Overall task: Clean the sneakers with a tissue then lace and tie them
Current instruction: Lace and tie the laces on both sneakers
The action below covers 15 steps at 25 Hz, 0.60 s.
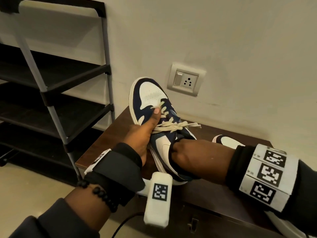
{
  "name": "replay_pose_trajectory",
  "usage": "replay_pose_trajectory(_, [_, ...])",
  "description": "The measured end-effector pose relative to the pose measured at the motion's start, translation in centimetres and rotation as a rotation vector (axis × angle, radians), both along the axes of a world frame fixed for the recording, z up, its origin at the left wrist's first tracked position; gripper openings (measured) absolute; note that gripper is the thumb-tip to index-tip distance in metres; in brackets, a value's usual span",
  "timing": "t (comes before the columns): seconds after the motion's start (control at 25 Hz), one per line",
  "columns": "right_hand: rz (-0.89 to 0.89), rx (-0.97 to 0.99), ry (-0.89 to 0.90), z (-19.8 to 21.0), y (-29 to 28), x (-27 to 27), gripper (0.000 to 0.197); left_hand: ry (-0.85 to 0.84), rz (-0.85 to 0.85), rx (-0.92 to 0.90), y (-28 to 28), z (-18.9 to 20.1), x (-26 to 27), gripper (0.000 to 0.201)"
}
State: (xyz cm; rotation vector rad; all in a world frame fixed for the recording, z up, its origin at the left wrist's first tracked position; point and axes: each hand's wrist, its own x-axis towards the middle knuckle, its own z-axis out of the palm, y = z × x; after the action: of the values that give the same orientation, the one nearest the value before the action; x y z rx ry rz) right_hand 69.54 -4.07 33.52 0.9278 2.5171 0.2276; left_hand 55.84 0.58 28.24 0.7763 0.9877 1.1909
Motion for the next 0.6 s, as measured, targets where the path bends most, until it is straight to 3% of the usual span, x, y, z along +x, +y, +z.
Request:
replay_pose_trajectory(0.24, [-0.105, -0.181, -0.075, 2.1, -0.8, -1.0, 0.016, 0.106, 0.085, -0.066, 1.2, -2.6, -0.4, 0.108])
replay_pose_trajectory(0.4, [-0.197, -0.277, -0.338, 2.6, 0.2, -2.4, 0.036, 0.323, 0.055, -0.088, 2.0, -4.4, -0.2, 0.124])
replay_pose_trajectory(0.48, [-0.178, -0.302, -0.423, 2.5, 0.6, -2.9, 0.041, 0.388, 0.019, -0.074, 1.7, -3.8, -0.4, 0.124])
replay_pose_trajectory(0.6, [-0.187, -0.346, -0.471, 2.2, 0.8, -2.9, 0.044, 0.493, 0.008, -0.049, 1.5, -3.4, -0.5, 0.099])
